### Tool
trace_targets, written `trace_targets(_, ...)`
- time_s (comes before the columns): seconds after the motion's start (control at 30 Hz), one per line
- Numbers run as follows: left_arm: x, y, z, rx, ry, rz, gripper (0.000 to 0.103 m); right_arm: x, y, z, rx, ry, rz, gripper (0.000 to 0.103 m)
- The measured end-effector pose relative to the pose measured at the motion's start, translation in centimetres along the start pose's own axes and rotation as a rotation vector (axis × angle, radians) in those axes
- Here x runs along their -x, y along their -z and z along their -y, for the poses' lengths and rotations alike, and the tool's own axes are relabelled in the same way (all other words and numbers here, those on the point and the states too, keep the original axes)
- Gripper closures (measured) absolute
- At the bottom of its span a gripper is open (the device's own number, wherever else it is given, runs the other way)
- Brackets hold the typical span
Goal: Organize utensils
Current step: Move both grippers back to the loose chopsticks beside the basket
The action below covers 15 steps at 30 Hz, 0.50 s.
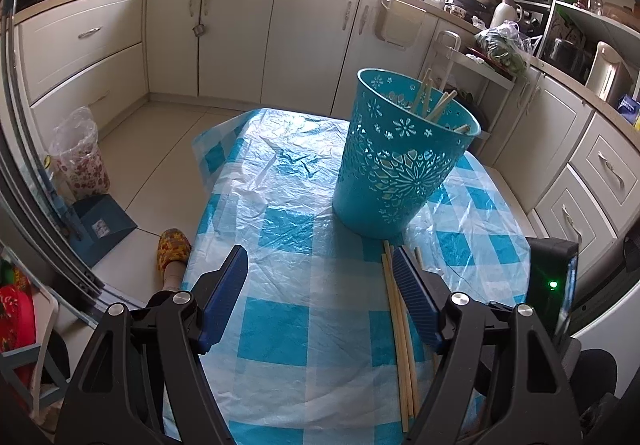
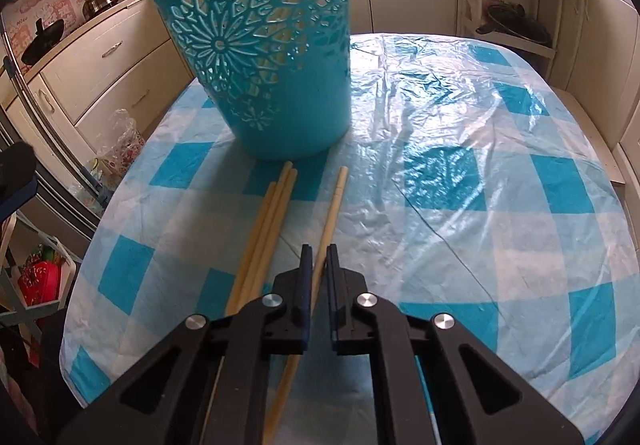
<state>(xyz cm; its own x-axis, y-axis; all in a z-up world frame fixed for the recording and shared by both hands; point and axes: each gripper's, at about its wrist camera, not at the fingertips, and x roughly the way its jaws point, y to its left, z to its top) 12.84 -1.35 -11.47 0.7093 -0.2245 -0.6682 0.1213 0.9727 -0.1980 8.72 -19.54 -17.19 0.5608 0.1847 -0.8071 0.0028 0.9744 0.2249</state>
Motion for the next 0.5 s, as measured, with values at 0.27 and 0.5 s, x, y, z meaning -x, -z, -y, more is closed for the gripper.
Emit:
trace_targets(0.27,-4.0,2.4,2.0,-0.072,-0.017,-0.128,0.031,2.4,2.6,2.2,-0.036,-0.013,-0.007,0.096)
trace_targets(0.5,-8.0,4.5,4.8,-0.157,-0.049,-0.228,0.031,3.1,3.6,2.9,-0.060,-0.044,0.006,0.096)
